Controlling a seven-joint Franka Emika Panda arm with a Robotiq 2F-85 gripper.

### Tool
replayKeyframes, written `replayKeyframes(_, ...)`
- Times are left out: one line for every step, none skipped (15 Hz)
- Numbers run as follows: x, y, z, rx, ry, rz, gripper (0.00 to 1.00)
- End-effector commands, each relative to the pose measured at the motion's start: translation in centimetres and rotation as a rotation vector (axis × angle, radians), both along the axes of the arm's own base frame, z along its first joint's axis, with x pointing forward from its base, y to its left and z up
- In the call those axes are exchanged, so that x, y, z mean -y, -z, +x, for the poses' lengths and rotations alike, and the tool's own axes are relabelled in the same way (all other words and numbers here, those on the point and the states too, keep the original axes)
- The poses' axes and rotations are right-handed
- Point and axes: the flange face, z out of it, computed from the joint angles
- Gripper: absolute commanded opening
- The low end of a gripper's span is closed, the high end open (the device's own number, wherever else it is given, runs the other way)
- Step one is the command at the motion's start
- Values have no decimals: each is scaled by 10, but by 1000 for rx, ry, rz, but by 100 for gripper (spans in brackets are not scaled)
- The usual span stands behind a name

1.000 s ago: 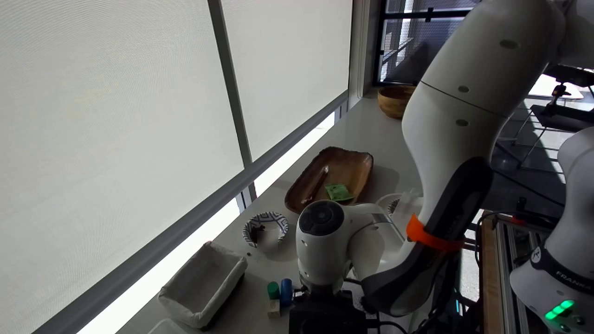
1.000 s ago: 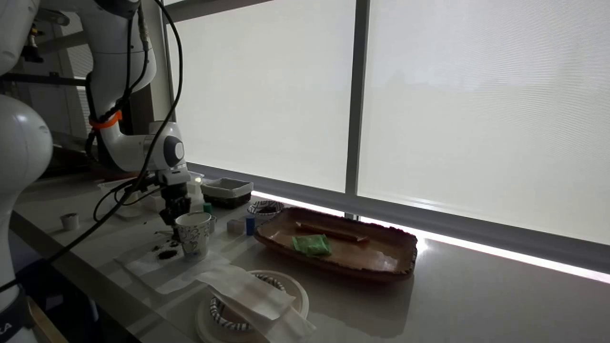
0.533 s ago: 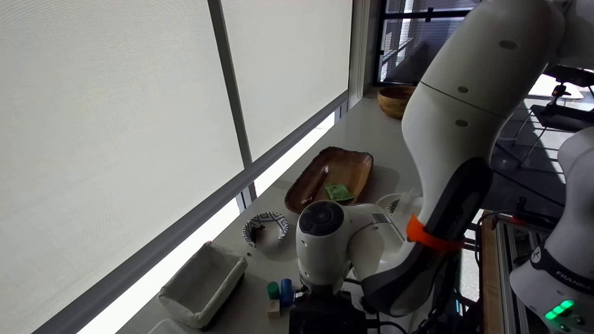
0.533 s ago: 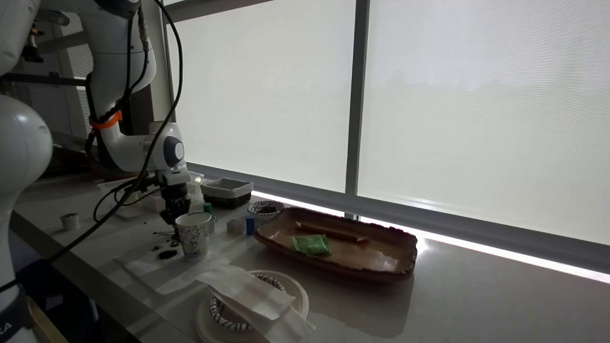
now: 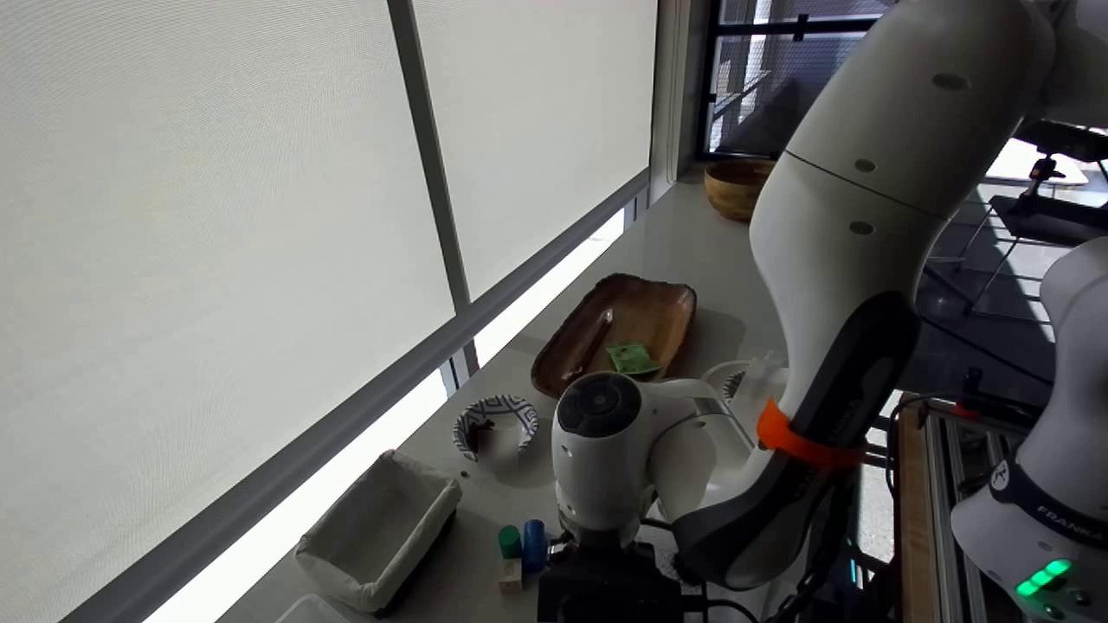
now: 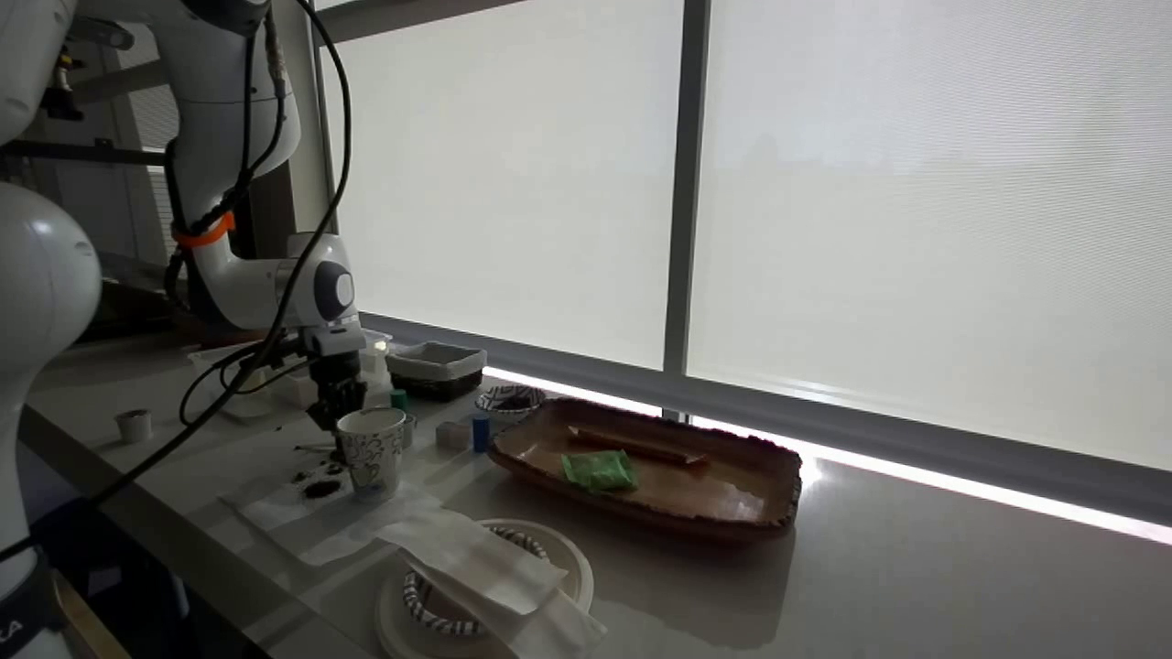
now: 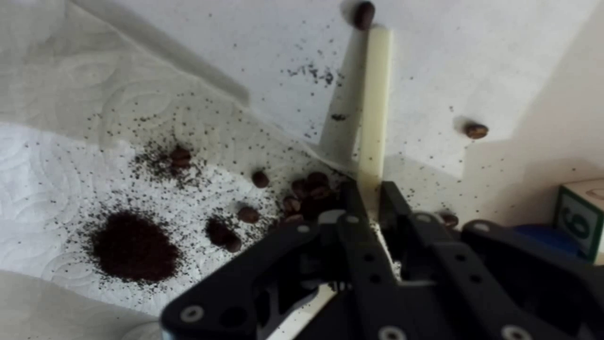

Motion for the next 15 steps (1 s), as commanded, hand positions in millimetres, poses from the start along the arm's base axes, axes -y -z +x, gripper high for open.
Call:
replayKeyframes(3, -19, -5, -7, 40, -11, 4)
replayKeyframes(4, -25, -7, -10, 46, -20, 4)
replayKeyframes(6, -34, -9, -14, 54, -30, 4)
replayKeyframes(8, -41, -11, -19, 65, -47, 4)
replayKeyframes(9, -50, -14, -31, 72, -56, 4)
replayKeyframes(11, -59, -16, -37, 77, -68, 4)
replayKeyframes(12, -68, -18, -39, 86, -81, 4)
replayKeyframes(12, -78, -20, -40, 90, -86, 4)
replayKeyframes(14, -85, -24, -41, 97, -93, 4)
replayKeyframes(14, -94, -27, -38, 103, -96, 4)
replayKeyframes(15, -101, -31, -37, 107, -96, 4)
replayKeyframes(17, -108, -34, -35, 114, -99, 4)
replayKeyframes(21, -115, -38, -27, 121, -94, 4)
replayKeyframes(25, -122, -42, -19, 130, -88, 4)
replayKeyframes(29, -130, -46, -3, 139, -81, 4)
